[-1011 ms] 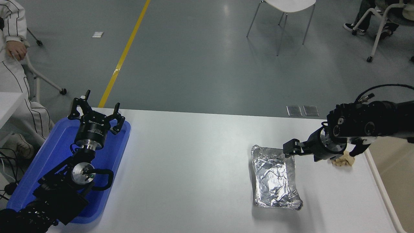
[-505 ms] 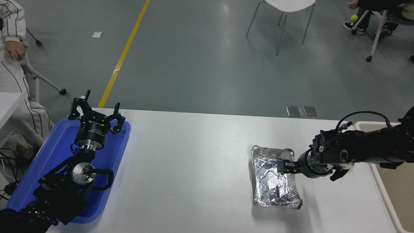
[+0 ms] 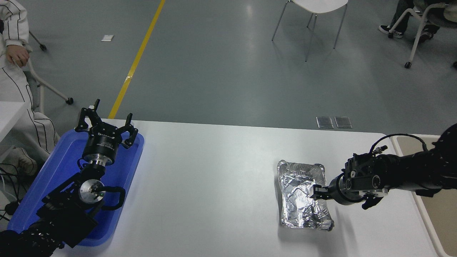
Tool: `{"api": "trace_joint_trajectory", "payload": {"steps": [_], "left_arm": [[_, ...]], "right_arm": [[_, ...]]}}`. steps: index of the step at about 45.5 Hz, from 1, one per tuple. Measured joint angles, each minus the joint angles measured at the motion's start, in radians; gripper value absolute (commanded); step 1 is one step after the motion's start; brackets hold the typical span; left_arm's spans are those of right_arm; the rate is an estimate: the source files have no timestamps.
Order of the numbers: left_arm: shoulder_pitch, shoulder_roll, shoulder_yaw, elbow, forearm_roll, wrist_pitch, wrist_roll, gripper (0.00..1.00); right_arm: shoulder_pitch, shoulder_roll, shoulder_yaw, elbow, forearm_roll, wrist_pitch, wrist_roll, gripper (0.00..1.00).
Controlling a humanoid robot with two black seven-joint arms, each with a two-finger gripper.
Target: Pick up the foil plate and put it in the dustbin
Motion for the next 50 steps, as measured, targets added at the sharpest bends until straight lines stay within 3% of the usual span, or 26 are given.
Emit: {"api": "trace_joint_trajectory", "payload": {"steps": [3,4,28,50], "left_arm": [[0.000,0.000,0.000,0.000,0.000,0.000,0.000,1.00],[0.000,0.000,0.000,0.000,0.000,0.000,0.000,1.00],[0.000,0.000,0.000,-0.001,0.000,0.000,0.000,1.00],[0.000,0.000,0.000,-0.001,0.000,0.000,0.000,1.00]], "right_arm": [[-0.006,0.000,0.007,0.003,0.002,0.002,0.000,0.01],[-0.008,0.000,0.008,0.005,0.003,0.004,0.000,0.00],[0.032,-0.049,0.023,0.064,0.007,0.123,-0.001,0.00],[0.325,-0.285,0.022,0.338,-0.089,0.298,0.007,0.00]]}}
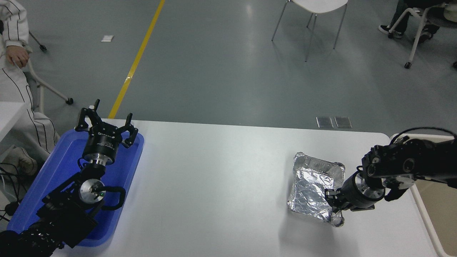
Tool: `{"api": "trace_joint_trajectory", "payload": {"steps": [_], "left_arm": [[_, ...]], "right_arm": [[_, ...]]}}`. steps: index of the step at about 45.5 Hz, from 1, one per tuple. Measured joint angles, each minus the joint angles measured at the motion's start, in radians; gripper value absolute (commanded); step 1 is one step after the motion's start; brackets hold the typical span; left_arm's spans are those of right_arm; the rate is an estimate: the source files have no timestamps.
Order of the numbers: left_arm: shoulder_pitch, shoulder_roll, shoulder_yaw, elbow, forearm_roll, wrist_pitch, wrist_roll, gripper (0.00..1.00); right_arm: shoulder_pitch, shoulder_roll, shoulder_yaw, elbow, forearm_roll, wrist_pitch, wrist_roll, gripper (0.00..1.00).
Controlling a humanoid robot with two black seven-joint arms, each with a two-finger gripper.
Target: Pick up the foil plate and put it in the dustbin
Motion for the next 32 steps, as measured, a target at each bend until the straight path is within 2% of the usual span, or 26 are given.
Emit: {"api": "trace_joint_trajectory", "payload": {"steps": [19,32], "left_arm": [[0.000,0.000,0.000,0.001,0.000,0.000,0.000,1.00],[0.000,0.000,0.000,0.001,0.000,0.000,0.000,1.00]], "right_arm": [[0.361,-0.150,-0.010,0.151,-0.055,0.277,0.001,0.00],[0.567,-0.202,-0.071,0.168,-0.058,0.344,0.001,0.00]]}}
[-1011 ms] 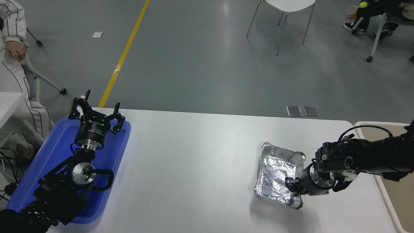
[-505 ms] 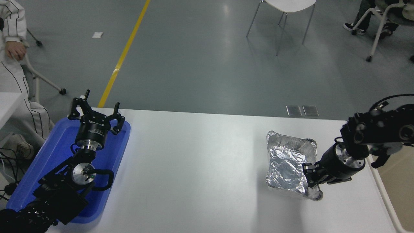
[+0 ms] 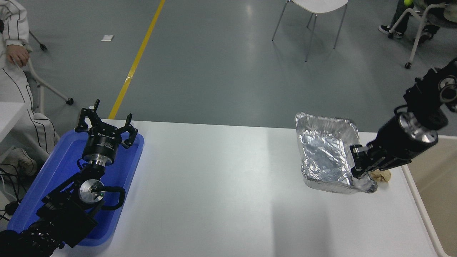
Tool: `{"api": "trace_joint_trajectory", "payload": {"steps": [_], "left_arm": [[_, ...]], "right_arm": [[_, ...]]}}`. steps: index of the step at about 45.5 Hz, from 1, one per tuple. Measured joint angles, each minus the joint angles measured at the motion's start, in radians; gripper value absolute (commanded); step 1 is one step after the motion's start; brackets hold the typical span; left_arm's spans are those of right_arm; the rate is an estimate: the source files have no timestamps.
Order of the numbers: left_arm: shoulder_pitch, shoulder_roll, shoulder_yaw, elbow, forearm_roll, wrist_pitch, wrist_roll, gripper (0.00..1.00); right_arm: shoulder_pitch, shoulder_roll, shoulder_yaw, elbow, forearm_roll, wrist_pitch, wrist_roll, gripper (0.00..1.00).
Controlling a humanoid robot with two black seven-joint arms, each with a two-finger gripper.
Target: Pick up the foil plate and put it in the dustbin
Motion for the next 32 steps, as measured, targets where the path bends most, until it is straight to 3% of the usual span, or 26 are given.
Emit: {"api": "trace_joint_trajectory", "payload": {"steps": [32], "left_arm": [[0.000,0.000,0.000,0.000,0.000,0.000,0.000,1.00]], "right_arm": [[0.171,-0.044,-0.126,-0.028,0.008,0.022,-0.002,0.00]]}}
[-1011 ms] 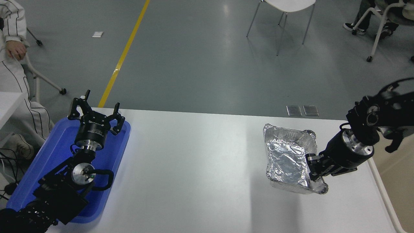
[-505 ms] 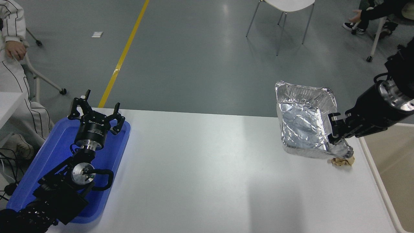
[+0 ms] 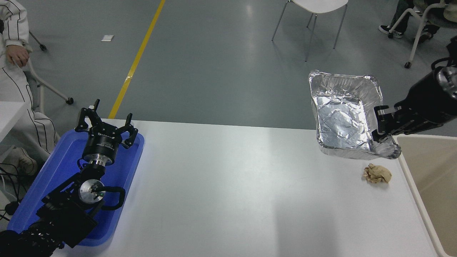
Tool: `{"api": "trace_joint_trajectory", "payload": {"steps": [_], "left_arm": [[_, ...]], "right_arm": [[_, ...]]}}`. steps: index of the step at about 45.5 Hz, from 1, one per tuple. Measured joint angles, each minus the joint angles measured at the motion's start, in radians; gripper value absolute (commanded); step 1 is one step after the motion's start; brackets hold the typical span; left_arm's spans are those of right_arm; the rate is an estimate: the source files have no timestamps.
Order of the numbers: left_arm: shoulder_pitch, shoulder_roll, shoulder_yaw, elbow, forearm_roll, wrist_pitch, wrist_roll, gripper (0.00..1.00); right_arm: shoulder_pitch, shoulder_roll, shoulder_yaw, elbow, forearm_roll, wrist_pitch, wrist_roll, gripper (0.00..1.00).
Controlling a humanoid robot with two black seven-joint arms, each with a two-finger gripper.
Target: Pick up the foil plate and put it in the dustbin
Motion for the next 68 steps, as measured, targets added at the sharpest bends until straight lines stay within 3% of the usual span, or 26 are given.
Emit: {"api": "trace_joint_trajectory", "payload": {"steps": [30,39,55,68], "left_arm": [[0.000,0.000,0.000,0.000,0.000,0.000,-0.002,1.00],[0.000,0.000,0.000,0.000,0.000,0.000,-0.002,1.00],[0.000,0.000,0.000,0.000,0.000,0.000,-0.002,1.00],[0.000,0.000,0.000,0.000,0.000,0.000,-0.002,1.00]], "right_arm": [[-0.020,-0.259,-0.316,-0.299,-0.006,-0.002,0.000,0.00],[-0.120,-0.337,-0.323,-0.354,-0.007,-0.098,0.000,0.00],[-0.591,-0.379,-0.020,-0.518,0.026,-0.306,0.000,0.00],[-1.069,-0.283,0.357,-0.764,0.040,-0.450,-0.002,0.00]]}}
